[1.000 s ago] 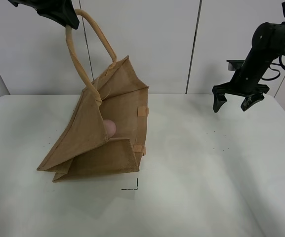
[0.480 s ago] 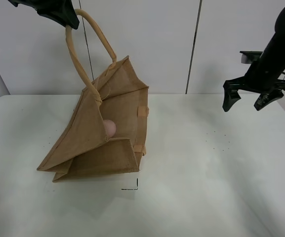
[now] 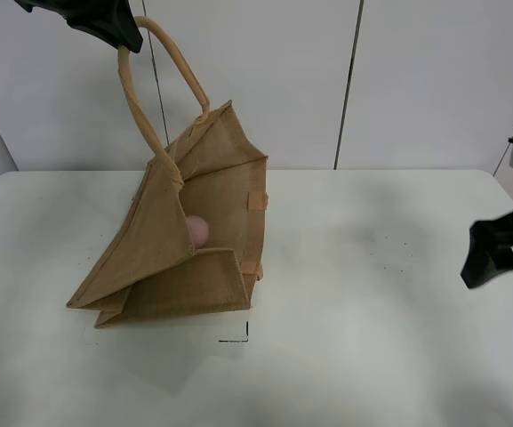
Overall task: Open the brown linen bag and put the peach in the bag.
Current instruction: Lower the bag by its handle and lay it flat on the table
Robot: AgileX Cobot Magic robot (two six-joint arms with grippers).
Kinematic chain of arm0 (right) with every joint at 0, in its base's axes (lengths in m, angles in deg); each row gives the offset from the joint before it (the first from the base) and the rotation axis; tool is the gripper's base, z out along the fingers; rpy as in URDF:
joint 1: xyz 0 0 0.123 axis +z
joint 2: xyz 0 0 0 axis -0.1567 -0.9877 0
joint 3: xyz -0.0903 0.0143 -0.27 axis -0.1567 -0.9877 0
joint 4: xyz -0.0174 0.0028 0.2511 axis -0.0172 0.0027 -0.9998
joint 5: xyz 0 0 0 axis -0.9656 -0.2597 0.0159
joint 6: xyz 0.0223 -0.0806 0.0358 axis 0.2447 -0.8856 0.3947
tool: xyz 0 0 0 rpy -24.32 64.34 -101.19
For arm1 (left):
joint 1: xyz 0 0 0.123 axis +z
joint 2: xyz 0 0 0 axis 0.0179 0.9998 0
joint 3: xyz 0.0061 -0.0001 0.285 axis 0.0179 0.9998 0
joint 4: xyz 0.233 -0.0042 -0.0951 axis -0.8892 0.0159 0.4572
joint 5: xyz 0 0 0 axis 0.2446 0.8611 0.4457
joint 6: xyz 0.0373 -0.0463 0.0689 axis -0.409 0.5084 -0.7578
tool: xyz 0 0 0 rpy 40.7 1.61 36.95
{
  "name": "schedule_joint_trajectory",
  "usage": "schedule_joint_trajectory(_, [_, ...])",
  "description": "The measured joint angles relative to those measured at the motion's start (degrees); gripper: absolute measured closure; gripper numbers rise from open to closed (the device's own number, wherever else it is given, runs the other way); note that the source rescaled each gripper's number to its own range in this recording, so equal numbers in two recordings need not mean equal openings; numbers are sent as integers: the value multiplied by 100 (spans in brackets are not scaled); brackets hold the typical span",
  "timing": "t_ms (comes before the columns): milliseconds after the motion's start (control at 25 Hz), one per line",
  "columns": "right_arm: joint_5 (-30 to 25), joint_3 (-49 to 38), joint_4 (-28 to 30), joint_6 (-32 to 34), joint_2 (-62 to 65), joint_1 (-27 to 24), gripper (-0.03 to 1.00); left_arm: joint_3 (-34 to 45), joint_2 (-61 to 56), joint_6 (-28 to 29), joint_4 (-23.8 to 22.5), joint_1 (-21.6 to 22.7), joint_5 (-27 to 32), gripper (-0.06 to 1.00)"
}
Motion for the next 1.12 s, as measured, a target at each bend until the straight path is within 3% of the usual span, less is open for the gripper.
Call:
schedule_joint_trajectory(400, [900, -2357, 55, 0, 2997, 0, -3, 0, 0, 0, 0, 0, 0, 94])
schedule_joint_trajectory(1120, [1052, -2455, 243, 93, 6952, 0, -3, 0, 0, -17, 3, 0, 0, 94])
